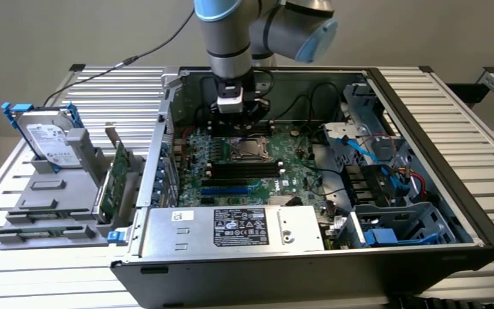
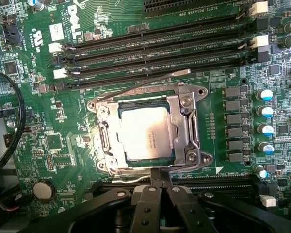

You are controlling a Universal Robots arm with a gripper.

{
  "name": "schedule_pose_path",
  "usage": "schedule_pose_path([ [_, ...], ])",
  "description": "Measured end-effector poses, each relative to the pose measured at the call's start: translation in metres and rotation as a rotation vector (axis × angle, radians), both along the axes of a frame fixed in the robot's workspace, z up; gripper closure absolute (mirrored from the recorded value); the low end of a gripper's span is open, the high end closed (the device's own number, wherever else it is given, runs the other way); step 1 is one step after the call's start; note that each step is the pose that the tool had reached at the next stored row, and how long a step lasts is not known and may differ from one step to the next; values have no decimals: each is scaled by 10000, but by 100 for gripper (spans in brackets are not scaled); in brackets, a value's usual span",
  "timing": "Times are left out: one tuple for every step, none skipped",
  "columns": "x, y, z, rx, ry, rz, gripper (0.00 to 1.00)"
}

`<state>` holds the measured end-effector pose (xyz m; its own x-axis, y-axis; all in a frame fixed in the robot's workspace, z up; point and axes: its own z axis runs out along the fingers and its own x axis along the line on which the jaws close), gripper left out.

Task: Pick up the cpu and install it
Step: 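Install the first cpu locking lever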

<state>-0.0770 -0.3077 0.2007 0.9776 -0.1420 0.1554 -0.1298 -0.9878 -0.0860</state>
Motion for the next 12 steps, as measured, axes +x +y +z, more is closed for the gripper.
schedule_pose_path([
  [0, 0, 10, 0, 37, -2, 89],
  [0, 0, 19, -1, 73, -5, 89],
  [0, 0, 28, 0, 109, -5, 89],
  [0, 0, 39, 0, 146, -5, 89],
  [0, 0, 51, 1, 186, -5, 89],
  [0, 0, 63, 1, 220, -6, 89],
  [0, 0, 75, 0, 253, -5, 89],
  [0, 0, 87, 0, 280, -6, 89],
  [-2, 0, 100, 0, 306, -6, 89],
  [-4, 0, 113, -2, 328, -6, 89],
  [-6, 0, 124, -3, 351, -6, 89],
  [-7, 0, 135, -5, 372, -5, 89],
])
